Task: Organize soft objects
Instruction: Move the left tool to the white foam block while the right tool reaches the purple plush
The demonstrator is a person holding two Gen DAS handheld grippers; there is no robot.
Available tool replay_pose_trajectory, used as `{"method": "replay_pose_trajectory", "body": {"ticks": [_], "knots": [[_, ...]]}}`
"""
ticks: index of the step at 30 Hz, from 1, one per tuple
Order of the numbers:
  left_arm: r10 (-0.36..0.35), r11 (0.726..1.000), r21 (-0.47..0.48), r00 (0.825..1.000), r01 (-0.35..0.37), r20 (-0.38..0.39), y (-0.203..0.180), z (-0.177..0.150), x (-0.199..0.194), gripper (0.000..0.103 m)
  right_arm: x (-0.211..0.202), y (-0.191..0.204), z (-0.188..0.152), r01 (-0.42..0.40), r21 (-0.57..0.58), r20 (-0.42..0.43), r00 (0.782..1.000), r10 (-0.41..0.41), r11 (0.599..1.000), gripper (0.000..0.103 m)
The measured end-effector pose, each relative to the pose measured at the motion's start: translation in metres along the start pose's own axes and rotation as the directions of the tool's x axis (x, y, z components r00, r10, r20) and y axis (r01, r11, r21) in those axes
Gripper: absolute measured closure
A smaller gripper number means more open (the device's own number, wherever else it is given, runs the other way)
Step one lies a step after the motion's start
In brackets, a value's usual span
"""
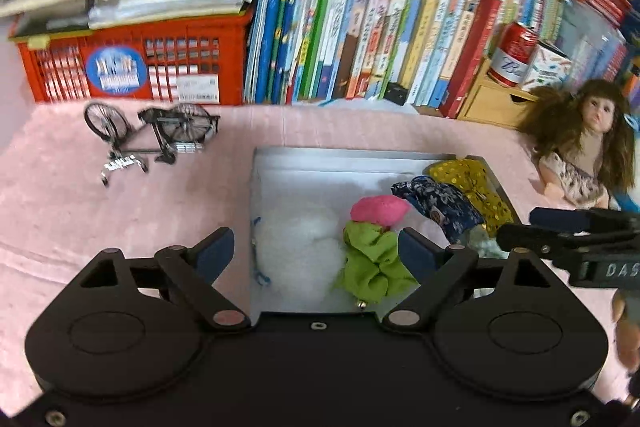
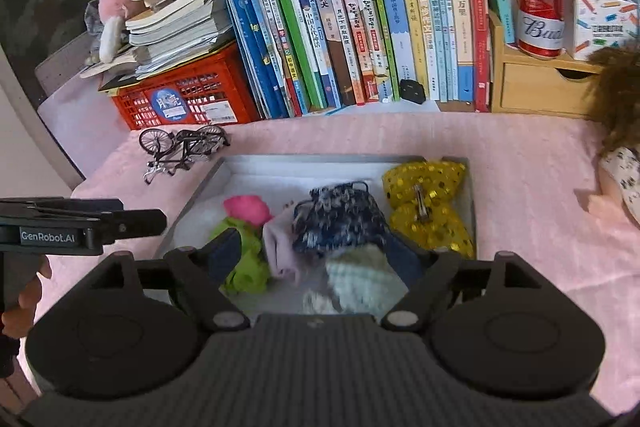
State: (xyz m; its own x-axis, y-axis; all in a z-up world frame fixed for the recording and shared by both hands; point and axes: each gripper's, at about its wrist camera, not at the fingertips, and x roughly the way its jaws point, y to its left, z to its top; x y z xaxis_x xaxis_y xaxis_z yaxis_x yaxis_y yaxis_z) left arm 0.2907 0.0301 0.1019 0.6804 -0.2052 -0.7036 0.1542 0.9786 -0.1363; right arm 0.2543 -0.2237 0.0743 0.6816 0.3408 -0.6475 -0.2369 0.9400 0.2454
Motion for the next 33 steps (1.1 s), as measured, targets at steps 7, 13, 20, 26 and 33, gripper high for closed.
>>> {"method": "replay_pose_trajectory", "body": {"ticks": [7, 13, 20, 26, 33], "knots": [[0.002, 0.997, 0.074, 0.999, -0.006, 0.048, -0.007, -0.026, -0.032, 0.013, -0.029, 0.004, -0.019, 0.008, 0.005, -0.020, 1.000, -0.008, 1.000, 0.014], [0.003, 0.996, 0.093, 0.999, -0.006, 0.042, -0.002, -0.041, -0.047, 0.012, -0.044, 0.006, -0.030, 0.015, 0.007, -0.031, 0.999, -0.015, 1.000, 0.014], [0.004, 0.999, 0.049, 1.000, -0.004, 0.016, 0.025, -0.054, -0.060, 0.012, -0.054, -0.001, -0.043, 0.025, 0.050, -0.048, 0.999, -0.022, 0.998, 0.013], [0.004, 0.999, -0.053, 0.999, -0.006, -0.039, 0.067, -0.062, -0.064, 0.013, -0.057, -0.026, -0.057, 0.040, 0.143, -0.080, 0.996, -0.029, 0.989, 0.013], [-0.074, 0.972, -0.232, 0.991, 0.046, -0.113, 0.109, -0.067, -0.048, 0.016, -0.043, -0.051, -0.071, 0.038, 0.263, -0.146, 0.989, 0.001, 0.964, 0.013]]}}
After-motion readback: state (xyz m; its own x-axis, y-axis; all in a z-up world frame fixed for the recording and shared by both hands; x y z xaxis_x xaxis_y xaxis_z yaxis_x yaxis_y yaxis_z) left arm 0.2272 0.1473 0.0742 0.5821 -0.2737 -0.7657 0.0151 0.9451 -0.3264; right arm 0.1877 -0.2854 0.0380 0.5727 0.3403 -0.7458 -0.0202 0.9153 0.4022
